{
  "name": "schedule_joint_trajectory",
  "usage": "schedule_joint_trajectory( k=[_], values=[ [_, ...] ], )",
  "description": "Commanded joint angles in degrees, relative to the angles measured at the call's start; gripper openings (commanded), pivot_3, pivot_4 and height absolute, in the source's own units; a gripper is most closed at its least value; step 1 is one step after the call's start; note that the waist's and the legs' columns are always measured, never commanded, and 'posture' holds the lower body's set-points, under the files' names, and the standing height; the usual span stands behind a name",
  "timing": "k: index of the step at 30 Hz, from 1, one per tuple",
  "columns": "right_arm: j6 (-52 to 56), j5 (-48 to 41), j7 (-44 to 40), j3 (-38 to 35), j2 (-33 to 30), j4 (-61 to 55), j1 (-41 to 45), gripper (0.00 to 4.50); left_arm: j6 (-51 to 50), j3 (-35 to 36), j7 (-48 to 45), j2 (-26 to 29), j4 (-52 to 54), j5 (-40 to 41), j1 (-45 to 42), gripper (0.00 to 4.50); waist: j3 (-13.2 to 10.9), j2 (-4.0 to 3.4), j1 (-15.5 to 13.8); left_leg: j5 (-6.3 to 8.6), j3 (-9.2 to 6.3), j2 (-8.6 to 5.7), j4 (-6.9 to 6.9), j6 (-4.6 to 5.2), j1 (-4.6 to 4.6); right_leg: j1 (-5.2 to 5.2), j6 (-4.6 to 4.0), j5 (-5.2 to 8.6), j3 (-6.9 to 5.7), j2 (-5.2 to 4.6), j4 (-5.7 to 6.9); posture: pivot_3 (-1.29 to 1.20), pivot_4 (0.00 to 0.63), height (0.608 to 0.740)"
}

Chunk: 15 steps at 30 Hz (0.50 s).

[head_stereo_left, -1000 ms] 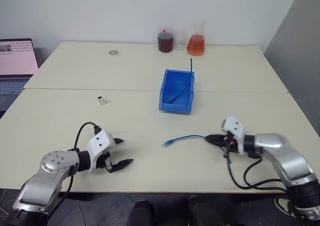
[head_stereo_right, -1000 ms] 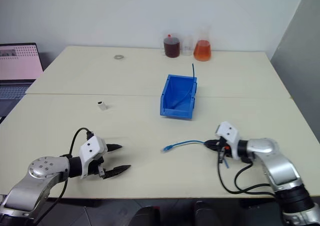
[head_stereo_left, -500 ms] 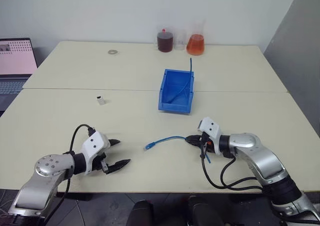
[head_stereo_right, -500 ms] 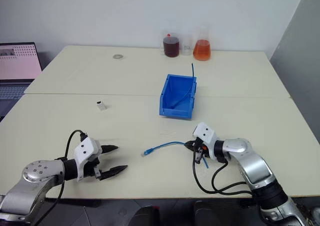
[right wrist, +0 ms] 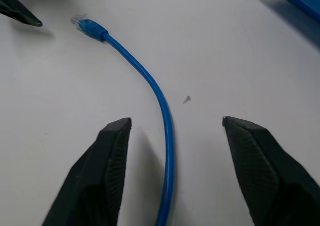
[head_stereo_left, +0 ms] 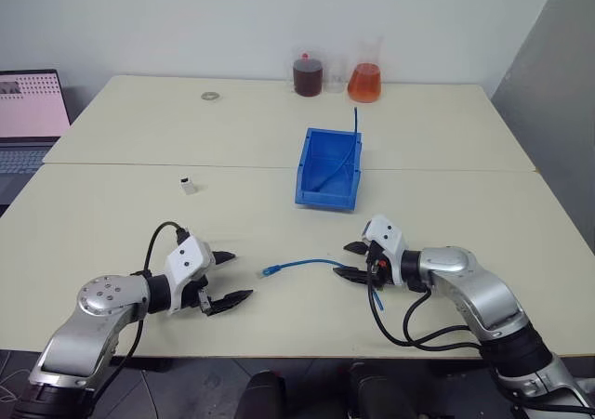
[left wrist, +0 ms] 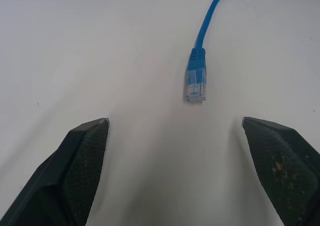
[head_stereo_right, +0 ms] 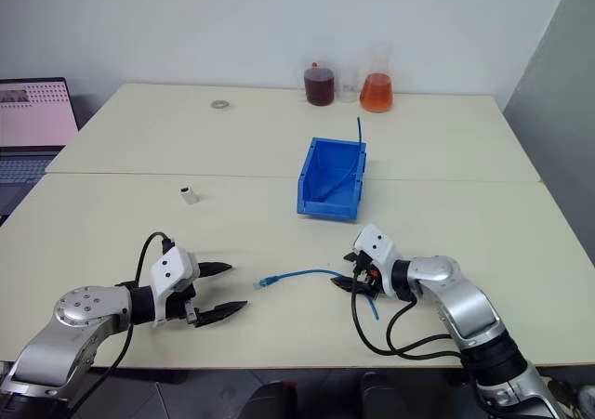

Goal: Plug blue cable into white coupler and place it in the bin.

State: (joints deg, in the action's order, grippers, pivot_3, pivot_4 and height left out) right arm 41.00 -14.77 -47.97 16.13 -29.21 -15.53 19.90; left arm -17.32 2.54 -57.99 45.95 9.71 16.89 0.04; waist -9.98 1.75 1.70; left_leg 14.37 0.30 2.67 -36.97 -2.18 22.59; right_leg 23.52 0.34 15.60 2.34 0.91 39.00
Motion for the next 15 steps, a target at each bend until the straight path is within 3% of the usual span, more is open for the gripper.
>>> schedule_joint_trajectory(
  k=[1,5,11,15],
  values=[
    [1.8,-5.2,-4.5,-3.5,-3.8,-8.1,-0.5,4.18,0.4,-1.7,-0.5,0.0,-0.7,-1.0,-2.1,4.5,0.0,0.01,0.0,0.0,0.0,-0.01,-0.01,0.0,0.02,0.0,0.0,0.0,0.0,0.0,-0.01,0.0,0.15,0.74],
    [0.6,-7.7,-6.6,-4.4,-7.0,-13.0,-2.4,4.18,-0.5,-3.7,-0.4,-1.0,-2.9,-1.5,-4.5,4.5,0.0,0.02,-0.1,0.0,-0.02,-0.02,-0.01,0.0,0.02,0.0,0.01,0.0,-0.02,0.0,-0.02,0.0,0.15,0.74],
    [-0.2,-7.1,-4.0,-4.7,-6.9,-13.7,-2.1,4.18,-2.4,-6.5,-0.7,-2.5,-5.9,-2.3,-7.9,4.5,0.0,0.05,0.0,0.0,-0.03,-0.09,-0.03,0.0,-0.02,-0.02,0.01,0.0,-0.04,0.04,0.03,0.0,0.15,0.74],
    [-0.1,-7.5,-3.2,-5.1,-7.0,-13.9,-1.6,4.19,-2.9,-7.9,-1.8,-1.7,-6.0,-3.2,-8.3,3.84,0.0,0.05,0.0,0.0,-0.03,-0.08,-0.03,0.0,-0.02,-0.03,0.01,0.0,-0.03,0.04,0.03,0.0,0.15,0.74]
  ],
)
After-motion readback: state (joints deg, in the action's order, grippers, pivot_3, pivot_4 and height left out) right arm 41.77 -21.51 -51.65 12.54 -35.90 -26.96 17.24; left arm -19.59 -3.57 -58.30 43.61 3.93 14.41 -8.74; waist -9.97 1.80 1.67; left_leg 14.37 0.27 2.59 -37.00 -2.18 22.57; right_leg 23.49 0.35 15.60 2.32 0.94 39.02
